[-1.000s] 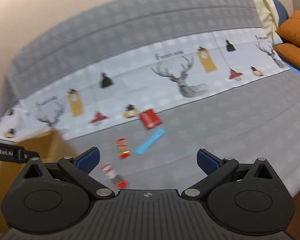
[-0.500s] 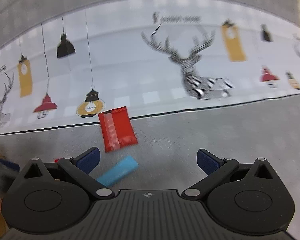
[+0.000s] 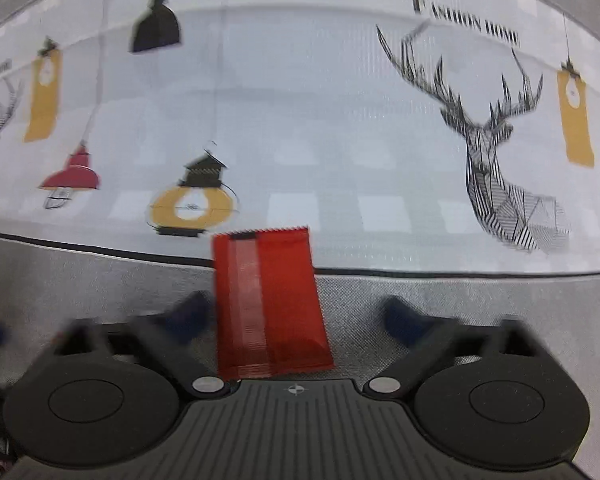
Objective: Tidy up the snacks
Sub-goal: 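Carry the red candy over the box with left while right carries the red pouch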
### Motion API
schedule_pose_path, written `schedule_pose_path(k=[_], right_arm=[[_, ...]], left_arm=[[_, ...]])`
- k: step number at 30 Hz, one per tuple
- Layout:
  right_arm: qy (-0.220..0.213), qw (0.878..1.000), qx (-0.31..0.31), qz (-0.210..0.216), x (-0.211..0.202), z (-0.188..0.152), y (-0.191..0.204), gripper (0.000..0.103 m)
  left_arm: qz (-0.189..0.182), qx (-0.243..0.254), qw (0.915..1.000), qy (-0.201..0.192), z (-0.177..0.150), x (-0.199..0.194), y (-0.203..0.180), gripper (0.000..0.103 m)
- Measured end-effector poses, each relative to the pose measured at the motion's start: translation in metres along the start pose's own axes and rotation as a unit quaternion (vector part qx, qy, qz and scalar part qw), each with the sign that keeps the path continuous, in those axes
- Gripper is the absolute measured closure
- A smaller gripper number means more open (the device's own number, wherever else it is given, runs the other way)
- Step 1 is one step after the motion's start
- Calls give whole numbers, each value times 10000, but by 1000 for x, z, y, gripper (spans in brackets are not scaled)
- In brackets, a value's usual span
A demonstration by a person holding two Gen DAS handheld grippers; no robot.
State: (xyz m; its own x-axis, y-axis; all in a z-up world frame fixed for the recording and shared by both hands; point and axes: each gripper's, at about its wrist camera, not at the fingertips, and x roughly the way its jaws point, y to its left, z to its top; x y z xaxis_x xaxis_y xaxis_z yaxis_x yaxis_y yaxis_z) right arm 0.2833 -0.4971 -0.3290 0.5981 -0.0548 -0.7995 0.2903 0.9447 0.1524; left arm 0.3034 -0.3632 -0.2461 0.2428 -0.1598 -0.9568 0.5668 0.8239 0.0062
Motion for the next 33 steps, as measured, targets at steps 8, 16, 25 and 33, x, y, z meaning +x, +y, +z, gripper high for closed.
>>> schedule_pose_path(k=[8, 16, 25, 33], right_arm=[[-184, 9987, 449, 153, -43, -7, 4, 60], [-1123, 9860, 1160, 420, -172, -23, 26, 59], [-1674, 9667, 1847, 578, -320, -68, 52, 59], [-2149, 9640, 1465, 556, -435, -83, 85, 59]], left_arm=[[-166, -295, 9990, -304, -19, -48, 7, 84], [-438, -326, 9923, -1111, -74, -155, 0, 84], [-643, -340, 9817, -1760, -169, -272, 21, 84], [-477, -616, 9767, -1999, -252, -333, 76, 84]])
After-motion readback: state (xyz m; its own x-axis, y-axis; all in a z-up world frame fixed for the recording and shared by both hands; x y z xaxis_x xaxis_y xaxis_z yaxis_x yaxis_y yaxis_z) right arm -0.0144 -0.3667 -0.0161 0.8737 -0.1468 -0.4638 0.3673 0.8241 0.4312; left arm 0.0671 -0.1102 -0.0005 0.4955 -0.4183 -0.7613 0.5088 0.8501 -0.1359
